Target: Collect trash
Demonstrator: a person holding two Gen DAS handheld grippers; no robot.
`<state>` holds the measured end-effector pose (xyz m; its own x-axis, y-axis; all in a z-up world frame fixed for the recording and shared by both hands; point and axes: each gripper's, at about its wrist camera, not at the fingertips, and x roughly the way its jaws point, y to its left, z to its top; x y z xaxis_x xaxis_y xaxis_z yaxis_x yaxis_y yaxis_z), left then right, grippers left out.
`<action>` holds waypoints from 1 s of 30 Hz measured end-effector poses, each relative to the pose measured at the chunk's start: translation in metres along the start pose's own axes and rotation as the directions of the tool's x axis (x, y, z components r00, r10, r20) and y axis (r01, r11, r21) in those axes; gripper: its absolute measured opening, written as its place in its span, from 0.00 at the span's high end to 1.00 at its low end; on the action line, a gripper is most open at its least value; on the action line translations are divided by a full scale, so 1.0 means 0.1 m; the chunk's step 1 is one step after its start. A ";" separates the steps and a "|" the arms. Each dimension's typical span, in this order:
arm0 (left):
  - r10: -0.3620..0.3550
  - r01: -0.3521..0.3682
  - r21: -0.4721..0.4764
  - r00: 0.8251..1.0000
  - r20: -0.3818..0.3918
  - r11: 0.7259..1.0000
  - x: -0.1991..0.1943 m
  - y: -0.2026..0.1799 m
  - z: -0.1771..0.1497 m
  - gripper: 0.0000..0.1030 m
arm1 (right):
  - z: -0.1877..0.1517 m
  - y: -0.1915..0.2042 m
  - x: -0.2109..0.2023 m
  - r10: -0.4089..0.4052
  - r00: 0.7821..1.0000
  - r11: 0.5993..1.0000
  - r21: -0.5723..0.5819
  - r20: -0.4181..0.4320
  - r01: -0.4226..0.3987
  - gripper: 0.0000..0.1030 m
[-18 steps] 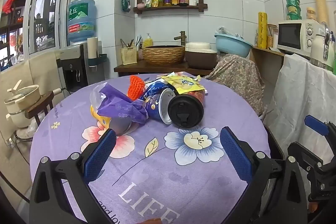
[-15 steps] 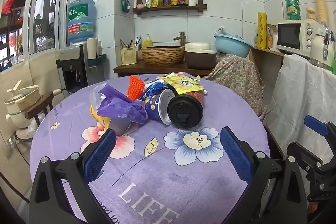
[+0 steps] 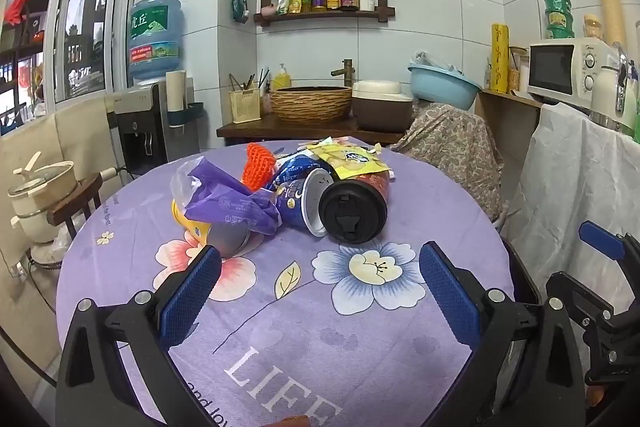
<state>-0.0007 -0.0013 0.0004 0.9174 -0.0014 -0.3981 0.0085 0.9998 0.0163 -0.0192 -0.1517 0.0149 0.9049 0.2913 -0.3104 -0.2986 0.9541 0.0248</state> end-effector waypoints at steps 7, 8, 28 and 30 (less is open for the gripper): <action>-0.005 0.005 -0.005 1.000 -0.008 1.000 0.02 0.01 -0.01 0.05 | -0.01 0.01 0.00 0.000 1.000 1.000 -0.001 -0.001 0.000 0.05; -0.005 0.005 -0.005 1.000 -0.008 1.000 0.02 0.01 -0.01 0.05 | -0.01 0.01 0.00 -0.001 1.000 1.000 -0.001 -0.001 0.001 0.05; -0.010 0.010 -0.009 1.000 -0.020 1.000 0.07 0.01 -0.03 0.05 | 0.04 0.03 -0.01 0.004 1.000 1.000 -0.001 -0.010 -0.004 0.05; -0.012 0.012 -0.009 1.000 -0.020 1.000 0.07 0.01 -0.03 0.05 | 0.04 0.03 -0.01 0.004 1.000 1.000 0.000 -0.011 -0.004 0.05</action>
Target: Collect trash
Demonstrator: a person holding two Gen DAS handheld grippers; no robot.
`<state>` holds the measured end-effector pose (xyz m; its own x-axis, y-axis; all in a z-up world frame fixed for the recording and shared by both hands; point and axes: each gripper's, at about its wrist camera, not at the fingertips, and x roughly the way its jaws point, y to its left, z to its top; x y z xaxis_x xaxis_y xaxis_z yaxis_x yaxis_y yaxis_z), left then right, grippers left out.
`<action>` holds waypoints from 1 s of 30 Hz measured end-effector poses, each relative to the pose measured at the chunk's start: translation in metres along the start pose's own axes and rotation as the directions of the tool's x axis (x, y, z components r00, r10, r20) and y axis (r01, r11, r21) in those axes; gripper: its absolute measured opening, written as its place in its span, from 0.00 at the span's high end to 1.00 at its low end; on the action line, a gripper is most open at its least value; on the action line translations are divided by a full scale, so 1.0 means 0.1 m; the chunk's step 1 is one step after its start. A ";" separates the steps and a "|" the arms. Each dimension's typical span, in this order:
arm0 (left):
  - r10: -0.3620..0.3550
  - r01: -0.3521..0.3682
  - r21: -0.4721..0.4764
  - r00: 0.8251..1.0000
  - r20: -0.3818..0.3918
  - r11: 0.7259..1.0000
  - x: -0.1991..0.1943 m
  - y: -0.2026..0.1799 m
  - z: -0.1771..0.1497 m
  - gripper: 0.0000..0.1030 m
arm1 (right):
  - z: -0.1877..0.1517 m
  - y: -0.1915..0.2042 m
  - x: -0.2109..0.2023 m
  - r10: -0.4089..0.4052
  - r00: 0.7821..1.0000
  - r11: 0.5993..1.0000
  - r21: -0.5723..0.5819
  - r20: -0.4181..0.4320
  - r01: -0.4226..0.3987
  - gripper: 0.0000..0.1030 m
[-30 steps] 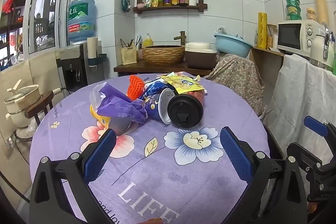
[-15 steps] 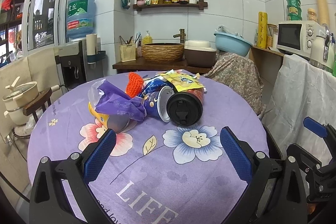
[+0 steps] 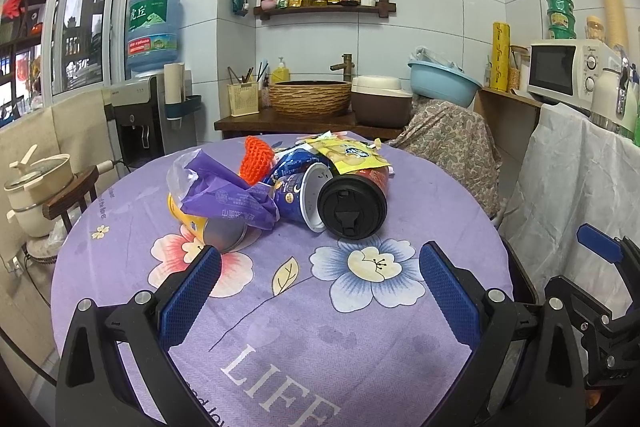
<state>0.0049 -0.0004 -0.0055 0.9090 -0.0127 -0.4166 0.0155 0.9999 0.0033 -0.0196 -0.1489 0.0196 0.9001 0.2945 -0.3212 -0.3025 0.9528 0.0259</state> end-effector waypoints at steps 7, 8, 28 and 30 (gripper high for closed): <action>0.001 -0.001 0.000 1.000 0.001 1.000 0.00 0.00 0.00 0.05 | 0.00 0.00 -0.01 0.001 1.000 1.000 0.000 0.000 -0.001 0.05; 0.001 -0.001 -0.001 1.000 0.001 1.000 0.00 0.01 0.00 0.05 | 0.00 0.01 -0.01 0.001 1.000 1.000 -0.001 0.000 -0.001 0.05; 0.001 -0.001 -0.007 1.000 -0.008 1.000 0.01 0.04 -0.02 0.05 | -0.01 0.01 0.00 -0.001 1.000 1.000 0.001 -0.007 0.001 0.05; 0.001 -0.001 -0.005 1.000 -0.010 1.000 0.01 0.04 -0.02 0.05 | 0.00 0.00 0.00 0.001 1.000 1.000 0.002 -0.006 -0.001 0.05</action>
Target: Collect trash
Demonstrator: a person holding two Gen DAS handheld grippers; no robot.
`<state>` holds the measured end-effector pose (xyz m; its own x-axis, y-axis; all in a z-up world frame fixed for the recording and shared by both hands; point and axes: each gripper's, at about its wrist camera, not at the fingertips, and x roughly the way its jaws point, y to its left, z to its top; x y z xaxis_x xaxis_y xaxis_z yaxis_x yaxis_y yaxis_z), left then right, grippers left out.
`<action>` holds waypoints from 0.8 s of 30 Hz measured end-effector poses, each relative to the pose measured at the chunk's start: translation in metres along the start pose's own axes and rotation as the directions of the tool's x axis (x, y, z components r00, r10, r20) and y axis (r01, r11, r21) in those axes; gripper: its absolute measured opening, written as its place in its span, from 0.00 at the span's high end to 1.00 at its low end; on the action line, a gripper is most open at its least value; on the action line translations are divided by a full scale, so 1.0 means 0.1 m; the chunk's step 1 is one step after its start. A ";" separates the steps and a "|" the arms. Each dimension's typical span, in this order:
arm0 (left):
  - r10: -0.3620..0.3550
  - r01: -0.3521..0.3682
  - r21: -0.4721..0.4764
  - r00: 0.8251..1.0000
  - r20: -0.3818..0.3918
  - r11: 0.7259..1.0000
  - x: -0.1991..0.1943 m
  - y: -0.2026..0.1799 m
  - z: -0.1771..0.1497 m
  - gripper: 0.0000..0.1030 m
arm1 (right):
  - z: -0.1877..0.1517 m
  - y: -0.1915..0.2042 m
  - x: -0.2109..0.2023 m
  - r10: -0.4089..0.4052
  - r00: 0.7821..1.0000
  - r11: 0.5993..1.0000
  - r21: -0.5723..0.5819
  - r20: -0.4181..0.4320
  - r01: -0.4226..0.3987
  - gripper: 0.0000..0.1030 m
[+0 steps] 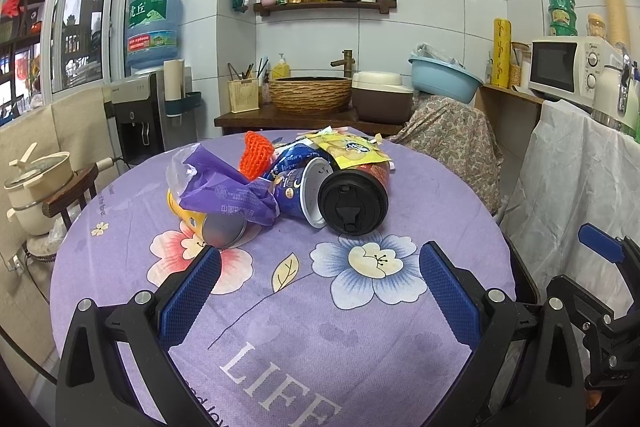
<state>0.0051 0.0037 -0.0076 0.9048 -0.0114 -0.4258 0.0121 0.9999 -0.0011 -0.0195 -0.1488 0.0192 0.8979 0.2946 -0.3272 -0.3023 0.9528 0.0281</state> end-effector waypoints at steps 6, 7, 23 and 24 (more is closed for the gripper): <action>0.002 -0.002 0.000 1.000 -0.008 1.000 0.03 0.00 -0.01 0.05 | -0.05 0.00 0.05 0.002 1.000 1.000 0.001 -0.010 -0.002 0.05; 0.003 -0.003 0.000 1.000 -0.010 1.000 0.03 0.00 -0.02 0.05 | -0.05 0.00 0.06 0.002 1.000 1.000 0.002 -0.012 -0.002 0.05; 0.001 -0.003 -0.022 0.995 -0.105 1.000 0.24 0.09 -0.15 0.05 | -0.08 -0.06 0.24 0.031 0.994 0.999 0.044 -0.101 -0.026 0.05; -0.002 -0.001 -0.030 0.993 -0.120 1.000 0.26 0.11 -0.18 0.05 | -0.09 -0.07 0.27 0.036 0.993 0.998 0.051 -0.115 -0.030 0.05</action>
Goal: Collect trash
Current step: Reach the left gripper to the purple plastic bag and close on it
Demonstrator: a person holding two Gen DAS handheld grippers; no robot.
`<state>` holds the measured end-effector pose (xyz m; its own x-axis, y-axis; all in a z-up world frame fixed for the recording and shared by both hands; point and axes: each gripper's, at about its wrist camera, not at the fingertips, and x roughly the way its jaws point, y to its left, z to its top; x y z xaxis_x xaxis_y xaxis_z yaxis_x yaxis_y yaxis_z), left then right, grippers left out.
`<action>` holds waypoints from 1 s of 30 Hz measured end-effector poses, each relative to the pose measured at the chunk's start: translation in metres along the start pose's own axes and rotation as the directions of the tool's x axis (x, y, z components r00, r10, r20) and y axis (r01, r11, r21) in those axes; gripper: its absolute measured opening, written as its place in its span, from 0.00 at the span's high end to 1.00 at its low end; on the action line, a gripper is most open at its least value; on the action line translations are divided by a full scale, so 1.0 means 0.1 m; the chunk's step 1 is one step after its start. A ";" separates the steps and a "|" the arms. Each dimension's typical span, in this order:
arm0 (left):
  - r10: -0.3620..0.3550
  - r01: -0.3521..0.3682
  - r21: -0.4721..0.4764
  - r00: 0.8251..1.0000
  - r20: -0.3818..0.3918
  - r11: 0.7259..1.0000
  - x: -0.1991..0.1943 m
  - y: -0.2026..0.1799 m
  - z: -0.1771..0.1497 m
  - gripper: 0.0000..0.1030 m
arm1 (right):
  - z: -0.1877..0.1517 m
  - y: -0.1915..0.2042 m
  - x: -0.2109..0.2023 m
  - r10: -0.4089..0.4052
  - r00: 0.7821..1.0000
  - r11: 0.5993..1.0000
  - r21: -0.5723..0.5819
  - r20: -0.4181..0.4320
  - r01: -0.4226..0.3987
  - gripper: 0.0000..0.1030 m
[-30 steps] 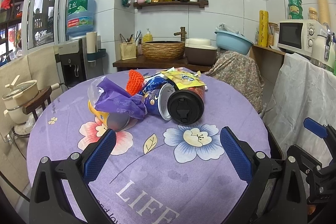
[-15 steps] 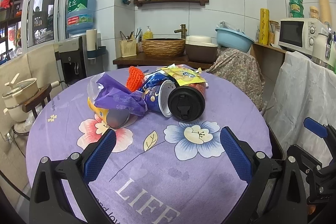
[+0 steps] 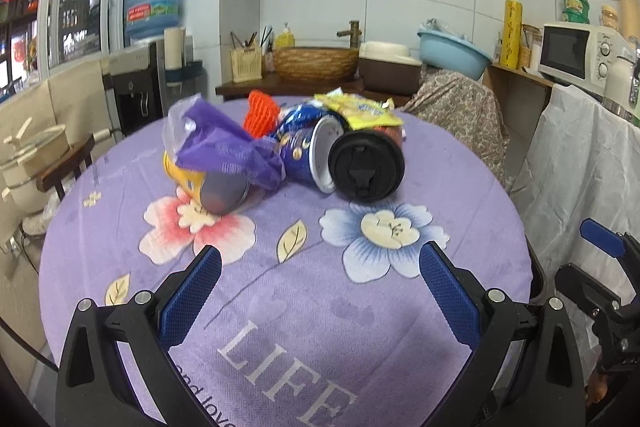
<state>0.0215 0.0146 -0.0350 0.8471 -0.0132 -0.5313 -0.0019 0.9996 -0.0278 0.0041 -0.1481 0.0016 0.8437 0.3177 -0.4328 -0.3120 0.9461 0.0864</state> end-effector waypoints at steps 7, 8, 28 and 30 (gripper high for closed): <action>-0.019 0.015 -0.049 0.997 -0.071 0.999 0.10 0.21 -0.07 0.05 | 0.00 -0.01 0.28 0.029 0.994 1.000 0.007 -0.103 -0.028 0.05; -0.017 0.013 -0.050 0.997 -0.075 0.999 0.11 0.24 -0.06 0.05 | 0.01 0.00 0.32 0.040 0.992 0.999 0.005 -0.116 -0.040 0.05; -0.169 0.153 -0.204 0.983 -0.066 0.967 0.56 1.19 0.73 0.11 | 0.30 0.23 0.72 0.150 0.974 0.984 -0.074 -0.168 -0.164 0.05; -0.190 0.168 -0.239 0.979 -0.071 0.956 0.65 1.22 0.78 0.12 | 0.29 0.22 0.73 0.148 0.974 0.984 -0.075 -0.174 -0.163 0.05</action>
<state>0.1177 0.1376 -0.0063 0.7923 -0.2045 -0.5748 0.0135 0.9478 -0.3186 0.0715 -0.1020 -0.0024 0.6993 0.4384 -0.5647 -0.4769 0.8745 0.0883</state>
